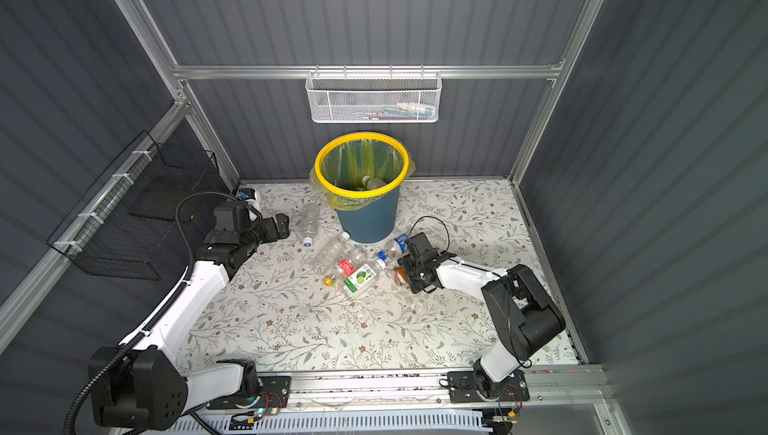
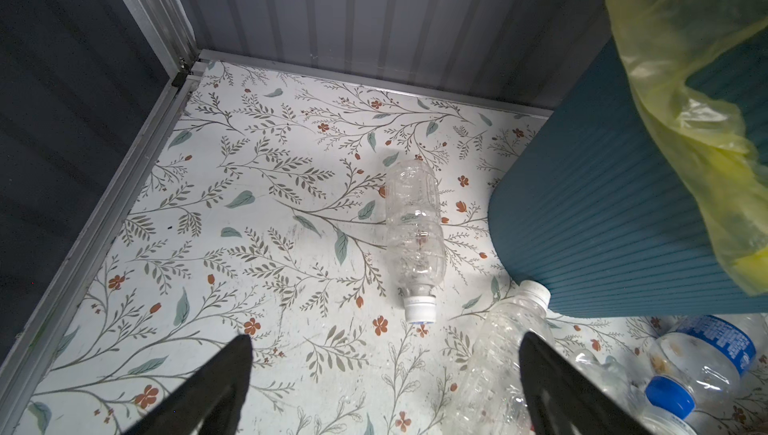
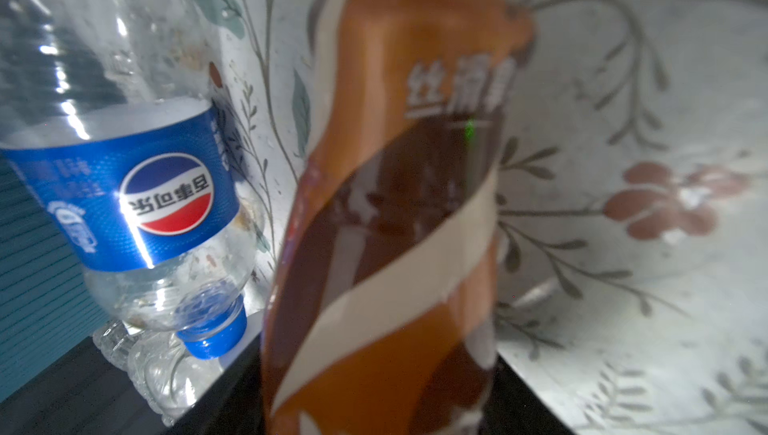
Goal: Throw the plastic bottles in the bin
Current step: 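Lift the brown coffee bottle with the right gripper and carry it over the bin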
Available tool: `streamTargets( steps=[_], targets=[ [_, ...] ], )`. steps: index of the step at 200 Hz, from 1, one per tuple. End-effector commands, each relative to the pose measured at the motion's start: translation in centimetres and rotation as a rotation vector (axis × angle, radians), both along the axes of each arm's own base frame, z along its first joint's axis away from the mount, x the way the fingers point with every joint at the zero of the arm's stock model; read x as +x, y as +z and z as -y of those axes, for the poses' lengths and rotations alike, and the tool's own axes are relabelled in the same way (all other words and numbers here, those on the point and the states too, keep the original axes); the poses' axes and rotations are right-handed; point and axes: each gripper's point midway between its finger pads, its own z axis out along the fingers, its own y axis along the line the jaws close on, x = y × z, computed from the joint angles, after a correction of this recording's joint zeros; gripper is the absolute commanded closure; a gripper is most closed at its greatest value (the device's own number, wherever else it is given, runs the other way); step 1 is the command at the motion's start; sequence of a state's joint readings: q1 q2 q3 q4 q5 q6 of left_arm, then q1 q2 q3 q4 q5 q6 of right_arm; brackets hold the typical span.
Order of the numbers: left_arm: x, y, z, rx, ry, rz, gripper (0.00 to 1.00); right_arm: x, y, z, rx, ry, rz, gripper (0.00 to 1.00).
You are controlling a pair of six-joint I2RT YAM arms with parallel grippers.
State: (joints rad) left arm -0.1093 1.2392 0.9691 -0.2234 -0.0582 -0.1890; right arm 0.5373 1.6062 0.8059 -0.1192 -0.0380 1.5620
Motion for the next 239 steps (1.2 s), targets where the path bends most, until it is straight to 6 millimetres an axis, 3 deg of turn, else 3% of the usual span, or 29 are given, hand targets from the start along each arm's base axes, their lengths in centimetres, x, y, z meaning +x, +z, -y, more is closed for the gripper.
streamTargets(
  steps=[1, 24, 56, 76, 101, 121, 146, 196, 220, 239],
  targets=[
    [0.0, -0.5, -0.1, -0.013, 0.003, -0.019, 0.00, 0.3, 0.3, 0.5, -0.019, 0.010, 0.035, 0.39],
    [0.1, -0.7, -0.2, -0.011, 0.004, -0.026, 0.00, 0.8, 1.9, 1.2, -0.051, 0.062, 0.102, 0.43],
    [0.3, -0.8, 0.2, -0.024, -0.015, -0.015, 0.00, 2.2, 5.1, 1.5, 0.013, 0.188, 0.268, 0.37],
    [0.2, -0.7, 0.1, -0.026, -0.010, -0.006, 0.00, 2.5, 7.8, 2.3, 0.011, 0.252, 0.386, 0.42],
    [0.2, -0.6, 0.1, -0.034, -0.003, -0.002, 0.00, 2.3, 11.8, 4.3, -0.141, 0.337, 0.510, 0.44],
    [0.3, -0.4, 0.4, -0.054, -0.008, 0.014, 0.00, 1.8, 15.6, 6.2, -0.307, 0.397, 0.624, 0.42],
    [0.6, -0.4, 0.7, -0.079, -0.013, 0.019, 0.00, 0.1, 22.3, 8.5, -0.477, 0.421, 0.856, 0.43],
    [1.7, -0.2, 1.8, -0.149, -0.034, 0.022, 0.00, -3.7, 34.3, 11.3, -0.708, 0.331, 1.285, 0.44],
    [2.2, -0.4, 2.2, -0.163, -0.044, 0.005, 0.02, -2.1, 39.4, 10.0, -0.752, 0.367, 1.377, 0.45],
    [2.5, -0.9, 2.1, -0.158, -0.035, 0.000, 0.02, 1.5, 42.9, 6.8, -0.670, 0.448, 1.398, 0.45]
  ],
)
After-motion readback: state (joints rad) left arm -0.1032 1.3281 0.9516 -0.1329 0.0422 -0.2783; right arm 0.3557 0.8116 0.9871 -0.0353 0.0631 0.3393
